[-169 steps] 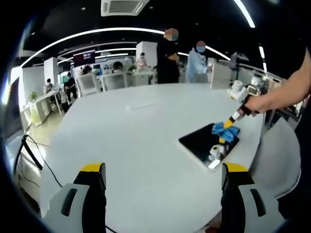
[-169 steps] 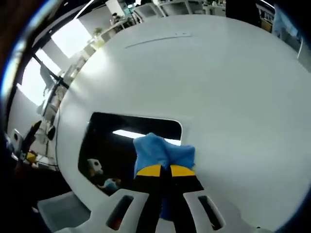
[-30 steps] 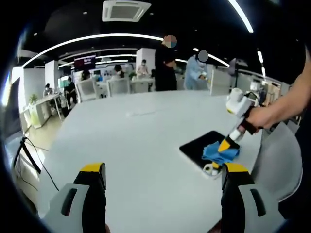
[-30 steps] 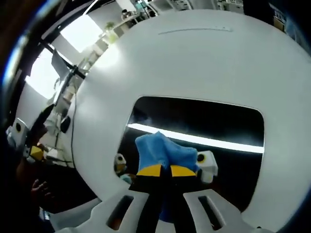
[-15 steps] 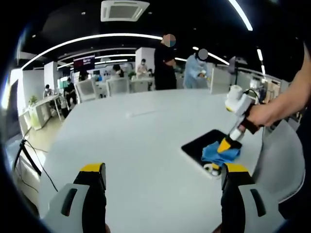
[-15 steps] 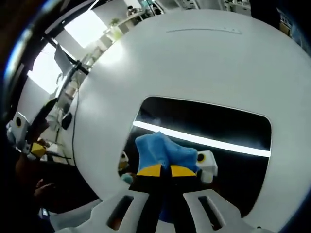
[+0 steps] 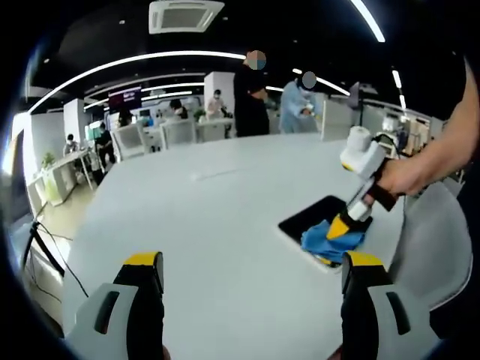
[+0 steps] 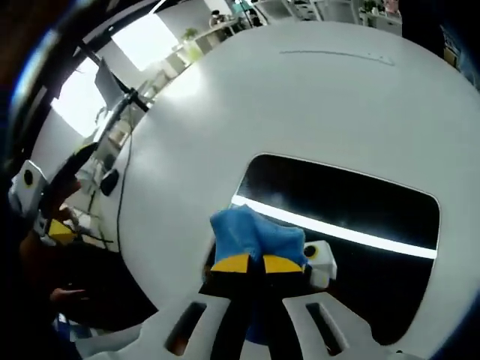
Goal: Wipe the mirror surface with the cleaning cloth until all visible marks leave the cleaned area.
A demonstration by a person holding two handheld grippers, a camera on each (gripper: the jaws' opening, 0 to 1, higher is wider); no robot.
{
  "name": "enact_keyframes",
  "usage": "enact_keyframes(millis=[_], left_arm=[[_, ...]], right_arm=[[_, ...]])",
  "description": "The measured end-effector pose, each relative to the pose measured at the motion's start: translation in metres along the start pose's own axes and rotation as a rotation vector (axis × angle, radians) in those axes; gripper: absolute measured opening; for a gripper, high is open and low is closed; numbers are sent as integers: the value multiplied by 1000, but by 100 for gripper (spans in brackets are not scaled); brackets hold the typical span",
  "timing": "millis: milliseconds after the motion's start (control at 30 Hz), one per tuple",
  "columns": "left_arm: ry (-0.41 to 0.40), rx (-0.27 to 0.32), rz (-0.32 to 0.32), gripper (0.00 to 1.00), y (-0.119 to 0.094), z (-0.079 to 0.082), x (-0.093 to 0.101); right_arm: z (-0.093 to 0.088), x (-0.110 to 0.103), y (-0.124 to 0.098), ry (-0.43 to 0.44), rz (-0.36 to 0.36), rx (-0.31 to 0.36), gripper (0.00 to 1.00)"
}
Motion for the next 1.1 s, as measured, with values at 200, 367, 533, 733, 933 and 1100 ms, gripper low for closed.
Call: enact_keyframes(millis=[200, 367, 533, 733, 933, 1100], left_arm=[[-8, 9, 13, 100, 0, 2, -3], [-13, 2, 17, 100, 0, -1, -2], [-14, 4, 21, 100, 1, 0, -5], [-10, 4, 13, 100, 3, 1, -3], [-23, 26, 11, 100, 1, 8, -6], [7, 11, 4, 100, -1, 11, -7]], right_arm=[[2, -4, 1, 3, 6, -9, 0], [2, -11, 2, -23, 20, -18, 0], [3, -11, 4, -14, 26, -19, 0], [3, -11, 4, -13, 27, -24, 0], [3, -11, 4, -21, 25, -23, 0], [2, -19, 5, -26, 30, -24, 0]])
Point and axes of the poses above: the point that each gripper's makers call its tool centre point, and the gripper's own axes: y roughly forward along the fingers, x roughly to its right, z roughly out of its top, the point moved 1 cm from there along -y, roughly backward along the fingers, and after that the axes turned 9 degrees about -z, right-handed, at the moved point
